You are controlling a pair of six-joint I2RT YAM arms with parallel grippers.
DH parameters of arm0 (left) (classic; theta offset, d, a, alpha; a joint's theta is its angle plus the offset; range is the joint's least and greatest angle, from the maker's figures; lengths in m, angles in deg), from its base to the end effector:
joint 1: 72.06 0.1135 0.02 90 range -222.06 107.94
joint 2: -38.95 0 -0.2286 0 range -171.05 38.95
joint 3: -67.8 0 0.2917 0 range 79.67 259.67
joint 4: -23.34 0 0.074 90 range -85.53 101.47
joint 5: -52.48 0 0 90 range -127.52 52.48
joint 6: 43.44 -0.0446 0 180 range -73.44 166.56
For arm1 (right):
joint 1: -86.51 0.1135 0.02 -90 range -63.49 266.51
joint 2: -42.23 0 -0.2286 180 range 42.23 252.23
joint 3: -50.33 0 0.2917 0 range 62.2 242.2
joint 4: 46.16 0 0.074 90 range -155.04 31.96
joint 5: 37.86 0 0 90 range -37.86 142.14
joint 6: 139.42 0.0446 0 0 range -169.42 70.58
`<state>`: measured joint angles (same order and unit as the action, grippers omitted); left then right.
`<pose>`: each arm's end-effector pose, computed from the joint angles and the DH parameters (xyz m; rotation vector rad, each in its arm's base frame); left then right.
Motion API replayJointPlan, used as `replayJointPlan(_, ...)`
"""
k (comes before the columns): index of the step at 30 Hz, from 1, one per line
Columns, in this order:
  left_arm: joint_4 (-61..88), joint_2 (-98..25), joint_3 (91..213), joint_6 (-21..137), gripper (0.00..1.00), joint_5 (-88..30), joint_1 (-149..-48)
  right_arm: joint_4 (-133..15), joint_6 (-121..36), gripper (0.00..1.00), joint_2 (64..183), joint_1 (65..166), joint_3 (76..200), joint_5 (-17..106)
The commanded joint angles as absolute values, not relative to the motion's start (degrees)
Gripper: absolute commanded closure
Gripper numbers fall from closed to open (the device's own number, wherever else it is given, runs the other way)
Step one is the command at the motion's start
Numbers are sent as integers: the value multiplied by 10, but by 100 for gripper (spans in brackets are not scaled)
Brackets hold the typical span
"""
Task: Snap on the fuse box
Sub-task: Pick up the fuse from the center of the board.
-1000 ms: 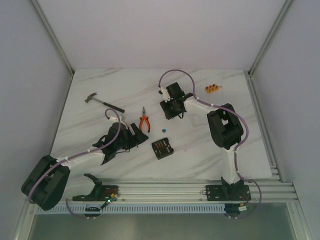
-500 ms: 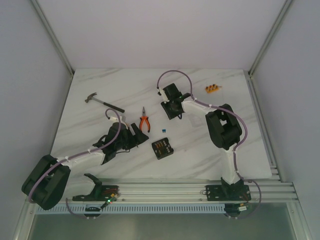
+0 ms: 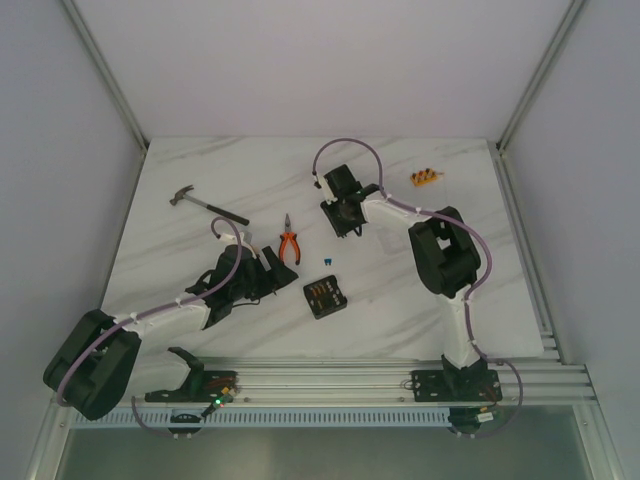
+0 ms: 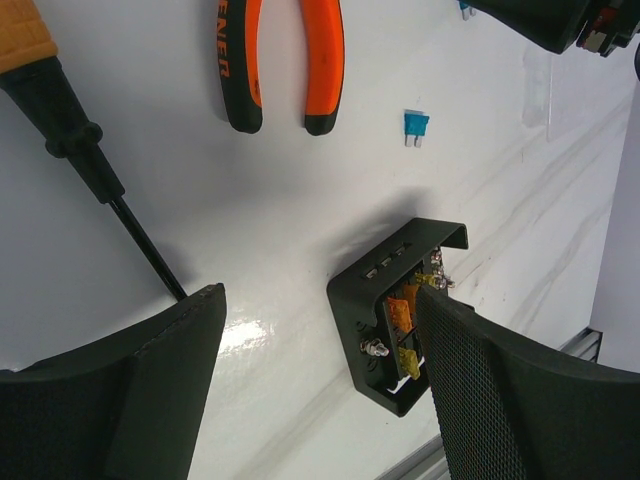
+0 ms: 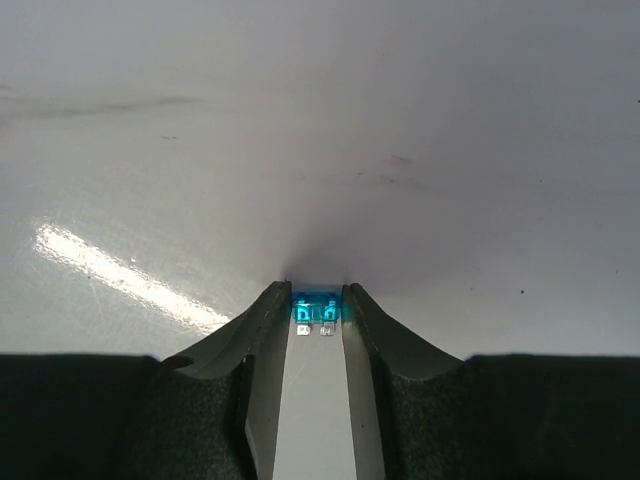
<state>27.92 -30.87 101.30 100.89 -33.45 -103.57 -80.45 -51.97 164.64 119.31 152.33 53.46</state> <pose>0.2344 -0.1474 0.0930 -0.4064 2.2415 -0.9236 0.4078 0.2616 0.1080 -0.7608 2.4181 0.1823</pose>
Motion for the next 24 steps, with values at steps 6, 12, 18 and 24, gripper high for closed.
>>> replayJointPlan(6, 282, -307, 1023, 1009, 15, -321, -1033, -844, -499, 77, 1671, 1195, 1515, 549)
replayJointPlan(12, 301, -303, 1026, 1007, 16, -309, -1033, -832, -475, 78, 1629, 1198, 1497, 555)
replayJointPlan(18, 352, -292, 1028, 994, 20, -326, -1038, -822, -426, 77, 1563, 1211, 1479, 578)
replayJointPlan(24, 427, -311, 1035, 983, 27, -351, -1054, -811, -368, 77, 1496, 1238, 1453, 602)
